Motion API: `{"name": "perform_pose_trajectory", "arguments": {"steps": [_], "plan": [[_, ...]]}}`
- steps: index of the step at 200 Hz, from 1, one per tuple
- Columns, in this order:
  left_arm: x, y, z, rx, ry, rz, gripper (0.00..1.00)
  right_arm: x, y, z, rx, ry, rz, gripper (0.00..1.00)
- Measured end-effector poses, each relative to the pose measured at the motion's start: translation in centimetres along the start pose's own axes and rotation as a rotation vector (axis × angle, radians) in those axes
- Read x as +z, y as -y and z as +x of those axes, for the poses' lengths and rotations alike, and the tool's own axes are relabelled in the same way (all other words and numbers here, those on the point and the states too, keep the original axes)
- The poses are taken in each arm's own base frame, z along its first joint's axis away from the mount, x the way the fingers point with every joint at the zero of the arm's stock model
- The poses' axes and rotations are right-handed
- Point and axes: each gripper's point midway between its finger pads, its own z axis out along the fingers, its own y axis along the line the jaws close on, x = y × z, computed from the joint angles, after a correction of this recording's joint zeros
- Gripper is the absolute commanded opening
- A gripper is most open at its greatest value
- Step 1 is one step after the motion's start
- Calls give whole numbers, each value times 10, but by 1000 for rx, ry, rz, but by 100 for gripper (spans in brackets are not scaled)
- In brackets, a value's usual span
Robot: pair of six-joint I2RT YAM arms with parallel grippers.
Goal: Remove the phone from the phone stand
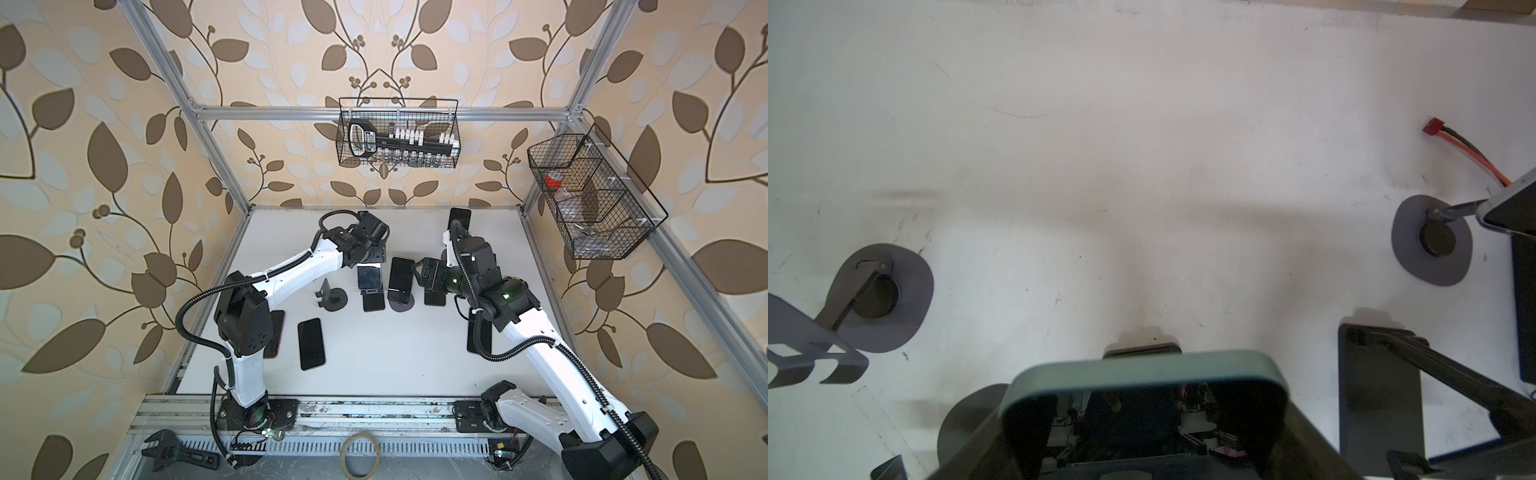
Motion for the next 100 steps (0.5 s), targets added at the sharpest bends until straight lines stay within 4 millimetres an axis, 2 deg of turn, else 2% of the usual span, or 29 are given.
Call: {"name": "perform_pose_trajectory", "arguments": {"steps": [57,100], "plan": [[-6,0,-4,-5,12,9,54,0,-1,-1,2,5,-3,86],[-19,-3,-13,-21,38,24,54,0,-1,-1,6,5,-4,86]]}}
